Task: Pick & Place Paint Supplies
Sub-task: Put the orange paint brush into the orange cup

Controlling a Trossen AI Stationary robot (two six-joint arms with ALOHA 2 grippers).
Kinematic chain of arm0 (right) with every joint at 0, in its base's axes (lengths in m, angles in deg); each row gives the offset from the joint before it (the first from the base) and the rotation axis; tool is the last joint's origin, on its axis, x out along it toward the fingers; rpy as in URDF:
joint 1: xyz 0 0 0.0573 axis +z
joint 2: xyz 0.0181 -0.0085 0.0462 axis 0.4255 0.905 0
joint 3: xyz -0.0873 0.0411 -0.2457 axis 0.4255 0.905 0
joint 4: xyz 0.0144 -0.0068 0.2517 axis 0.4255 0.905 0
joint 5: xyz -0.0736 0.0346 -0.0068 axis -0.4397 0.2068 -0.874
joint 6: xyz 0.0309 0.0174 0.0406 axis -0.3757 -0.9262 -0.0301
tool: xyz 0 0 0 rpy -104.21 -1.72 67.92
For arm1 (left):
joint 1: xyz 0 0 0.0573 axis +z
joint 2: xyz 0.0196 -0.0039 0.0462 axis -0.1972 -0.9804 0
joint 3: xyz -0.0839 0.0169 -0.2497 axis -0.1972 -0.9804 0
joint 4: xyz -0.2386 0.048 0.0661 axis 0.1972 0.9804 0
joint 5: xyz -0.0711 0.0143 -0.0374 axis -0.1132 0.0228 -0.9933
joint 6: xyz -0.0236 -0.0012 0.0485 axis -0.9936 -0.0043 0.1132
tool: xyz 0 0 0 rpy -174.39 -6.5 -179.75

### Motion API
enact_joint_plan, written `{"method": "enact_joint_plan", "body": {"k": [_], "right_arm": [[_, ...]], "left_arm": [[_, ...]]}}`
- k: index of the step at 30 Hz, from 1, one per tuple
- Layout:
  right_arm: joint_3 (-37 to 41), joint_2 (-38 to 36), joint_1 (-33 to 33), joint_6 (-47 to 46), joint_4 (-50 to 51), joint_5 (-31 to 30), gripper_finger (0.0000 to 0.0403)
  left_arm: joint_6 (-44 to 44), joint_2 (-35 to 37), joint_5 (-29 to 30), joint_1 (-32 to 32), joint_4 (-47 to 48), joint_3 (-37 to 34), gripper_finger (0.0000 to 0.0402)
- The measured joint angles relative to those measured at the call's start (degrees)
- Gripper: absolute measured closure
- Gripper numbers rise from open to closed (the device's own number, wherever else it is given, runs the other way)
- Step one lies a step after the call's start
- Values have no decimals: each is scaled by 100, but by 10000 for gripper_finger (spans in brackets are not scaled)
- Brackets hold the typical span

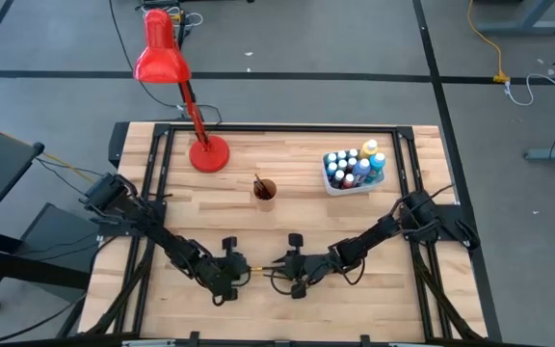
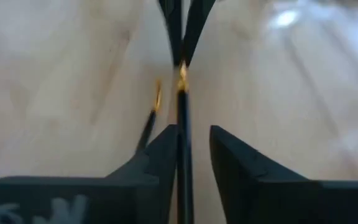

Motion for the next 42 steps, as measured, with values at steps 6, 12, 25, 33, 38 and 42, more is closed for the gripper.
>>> {"method": "enact_joint_plan", "body": {"k": [6, 12, 25, 33, 38, 42], "right_arm": [[-2, -1113, 32, 242, 994, -57, 265], [-4, -2675, 181, 280, 2764, -349, 256], [-5, -4316, 299, -1357, 5546, -1408, 255], [-4, -4109, 299, -1395, 5624, -931, 255], [-4, -4039, 299, -1377, 5634, -904, 255], [-4, -4039, 299, -1331, 5624, -909, 255]], "left_arm": [[1183, 0, 373, 4, 1358, 796, 394], [2652, 0, 1185, 9, 3903, 2229, 394], [4465, 17, 2861, 649, 8552, 5301, 394], [6436, 20, 3085, 1602, 9633, 6153, 394], [7654, 20, 2830, 2145, 9718, 6189, 391], [8124, 20, 2793, 2432, 9718, 6189, 395]]}}
